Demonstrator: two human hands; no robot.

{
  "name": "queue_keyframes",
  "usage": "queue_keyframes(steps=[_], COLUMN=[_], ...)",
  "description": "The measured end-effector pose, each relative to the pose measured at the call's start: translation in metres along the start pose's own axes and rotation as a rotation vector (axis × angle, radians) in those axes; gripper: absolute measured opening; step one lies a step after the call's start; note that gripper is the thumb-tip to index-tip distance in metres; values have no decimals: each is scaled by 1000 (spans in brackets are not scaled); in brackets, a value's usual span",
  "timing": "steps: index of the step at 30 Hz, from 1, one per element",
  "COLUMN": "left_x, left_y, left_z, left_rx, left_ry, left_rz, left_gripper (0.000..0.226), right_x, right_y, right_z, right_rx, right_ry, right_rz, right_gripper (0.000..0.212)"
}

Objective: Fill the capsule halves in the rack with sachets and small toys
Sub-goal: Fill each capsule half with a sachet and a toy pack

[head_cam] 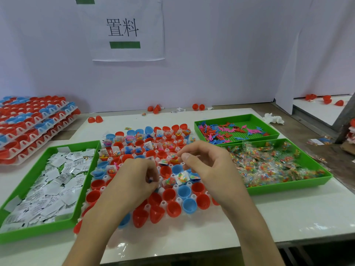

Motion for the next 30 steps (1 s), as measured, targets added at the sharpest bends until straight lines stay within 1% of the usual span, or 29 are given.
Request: queue_keyframes(steps=[7, 18, 21, 25, 30], left_x=[2, -3, -4, -2, -4], left_y=[-1, 4, 4, 6, 4], left_z=[-1, 0, 0, 2, 1], left_rx=[42, -42, -48, -64, -88], left_ry=[18, -35, -57, -102, -116], left_rz=[9, 34, 27, -13, -17], left_gripper=[27, 38, 34, 14, 22], right_x=[1, 1, 1, 1, 0], right_y=[2, 2, 2, 1, 2], right_z=[-2, -4, -4, -2, 0], right_rx=[26, 39, 31, 24, 8], right_ry=[-15, -26, -28, -24, -13], right_rz=[-4, -18, -17, -10, -6], right_gripper=[19, 19, 19, 18, 17])
Point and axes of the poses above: each hand's wrist, its own x-axis away from the middle knuckle, its own z-axis out of the back of the hand, y = z × x, the point moved 3 cm from there along -x, towards the middle knuckle, and after that the axes turned 2 degrees about -z, right-handed, at the moved point
